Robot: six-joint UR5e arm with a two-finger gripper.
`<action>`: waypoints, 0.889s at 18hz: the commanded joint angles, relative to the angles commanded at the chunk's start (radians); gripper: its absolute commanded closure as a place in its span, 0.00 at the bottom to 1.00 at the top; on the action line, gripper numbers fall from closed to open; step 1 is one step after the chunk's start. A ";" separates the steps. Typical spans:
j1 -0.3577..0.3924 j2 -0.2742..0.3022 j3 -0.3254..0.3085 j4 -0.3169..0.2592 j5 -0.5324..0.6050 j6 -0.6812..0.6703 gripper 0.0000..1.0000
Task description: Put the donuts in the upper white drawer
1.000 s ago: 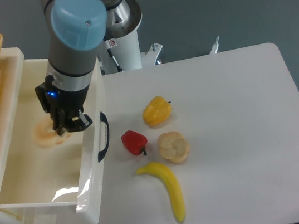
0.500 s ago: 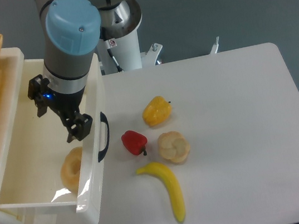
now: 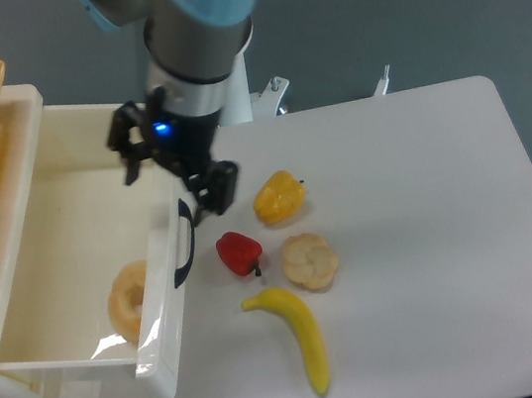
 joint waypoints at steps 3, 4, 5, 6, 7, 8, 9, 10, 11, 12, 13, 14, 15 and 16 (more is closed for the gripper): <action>0.063 -0.002 -0.058 0.075 0.052 0.011 0.00; 0.078 -0.002 -0.098 0.130 0.078 0.015 0.00; 0.094 -0.005 -0.132 0.202 0.109 0.031 0.00; 0.115 -0.005 -0.153 0.250 0.139 0.054 0.00; 0.135 -0.006 -0.163 0.270 0.159 0.086 0.00; 0.155 -0.006 -0.163 0.270 0.161 0.121 0.00; 0.173 -0.009 -0.164 0.270 0.163 0.155 0.00; 0.190 -0.014 -0.164 0.272 0.164 0.190 0.00; 0.203 -0.023 -0.170 0.273 0.170 0.228 0.00; 0.204 -0.044 -0.179 0.278 0.192 0.267 0.00; 0.204 -0.064 -0.180 0.281 0.233 0.300 0.00; 0.203 -0.081 -0.180 0.282 0.282 0.322 0.00; 0.201 -0.095 -0.180 0.284 0.317 0.345 0.00; 0.203 -0.110 -0.180 0.285 0.333 0.379 0.00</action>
